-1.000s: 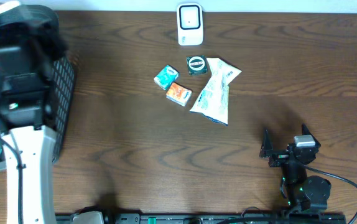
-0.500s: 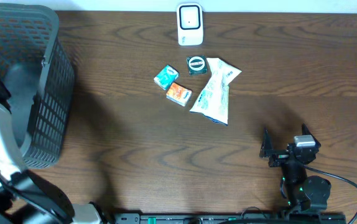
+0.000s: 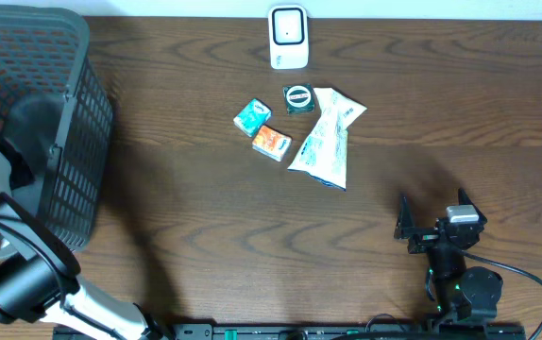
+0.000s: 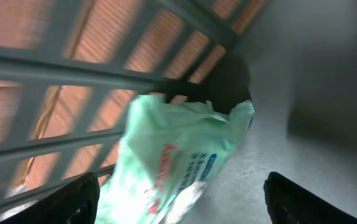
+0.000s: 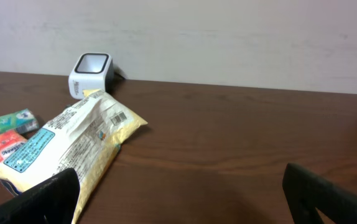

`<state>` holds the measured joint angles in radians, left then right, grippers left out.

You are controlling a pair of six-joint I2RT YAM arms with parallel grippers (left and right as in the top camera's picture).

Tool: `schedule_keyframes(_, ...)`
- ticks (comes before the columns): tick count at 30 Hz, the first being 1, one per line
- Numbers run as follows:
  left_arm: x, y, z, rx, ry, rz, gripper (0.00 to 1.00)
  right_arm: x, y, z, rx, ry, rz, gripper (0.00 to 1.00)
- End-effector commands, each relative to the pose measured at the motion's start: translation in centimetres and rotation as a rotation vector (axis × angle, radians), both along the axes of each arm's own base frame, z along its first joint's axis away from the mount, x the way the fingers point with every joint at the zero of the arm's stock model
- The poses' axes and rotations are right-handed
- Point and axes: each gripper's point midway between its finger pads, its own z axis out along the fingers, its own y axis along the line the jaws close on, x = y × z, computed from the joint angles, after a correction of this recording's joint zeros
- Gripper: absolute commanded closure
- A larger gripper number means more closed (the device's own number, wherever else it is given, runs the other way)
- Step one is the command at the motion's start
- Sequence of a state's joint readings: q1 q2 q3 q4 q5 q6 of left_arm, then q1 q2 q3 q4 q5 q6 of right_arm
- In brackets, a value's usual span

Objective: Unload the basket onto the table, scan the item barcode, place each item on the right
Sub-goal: 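Reach the left gripper into the basket and grasp the light-green wipes pack, then carry the wipes pack with the left gripper and set it on the table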

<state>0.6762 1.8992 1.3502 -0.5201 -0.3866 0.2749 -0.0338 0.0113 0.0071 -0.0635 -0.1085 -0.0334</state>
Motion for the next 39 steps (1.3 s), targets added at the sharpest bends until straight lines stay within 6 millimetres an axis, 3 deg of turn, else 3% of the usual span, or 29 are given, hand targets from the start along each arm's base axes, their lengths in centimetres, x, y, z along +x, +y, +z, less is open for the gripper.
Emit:
schedule_keyframes(1, -0.1, 0.1, -0.5, -0.011, 0.02, -0.025, 0.16, 0.0, 0.0, -0.1, 0.011, 0.001, -0.001, 0.01)
schedule_keyframes(10, -1.6, 1.2, -0.8, -0.018, 0.025, 0.018, 0.17, 0.0, 0.0, -0.1, 0.011, 0.001, -0.001, 0.01)
schedule_keyframes(17, -2.3, 0.0, -3.0, -0.18, -0.054, 0.007, 0.21, 0.0, 0.0, -0.1, 0.011, 0.001, 0.0, 0.01)
schedule_keyframes(22, -2.5, -0.2, -3.3, -0.204, -0.066, 0.009, 0.41, 0.0, 0.0, -0.1, 0.011, 0.001, -0.001, 0.01)
schedule_keyframes(25, -2.5, -0.2, -3.3, -0.204, -0.067, 0.01, 0.68, 0.0, 0.0, -0.1, 0.011, 0.001, -0.001, 0.01)
schedule_keyframes(28, -2.3, -0.2, -3.0, -0.199, -0.082, 0.022, 0.81, 0.0, 0.0, -0.1, 0.011, 0.001, 0.0, 0.01)
schedule_keyframes(29, -2.2, -0.2, -2.7, -0.193, -0.093, 0.029, 0.92, 0.0, 0.0, 0.0, 0.011, 0.001, -0.001, 0.01)
schedule_keyframes(33, -1.1, -0.2, -0.1, -0.147, -0.17, 0.048, 0.93, 0.0, 0.0, -0.1, 0.011, 0.001, 0.0, 0.01)
schedule_keyframes(36, 0.5, -0.2, 4.1, -0.078, -0.297, 0.074, 0.93, 0.0, 0.0, -0.1, 0.011, 0.001, -0.001, 0.01)
schedule_keyframes(39, 1.9, -0.9, 9.8, -0.002, -0.481, 0.11, 0.92, 0.0, 0.0, -0.1, 0.011, 0.001, -0.001, 0.01)
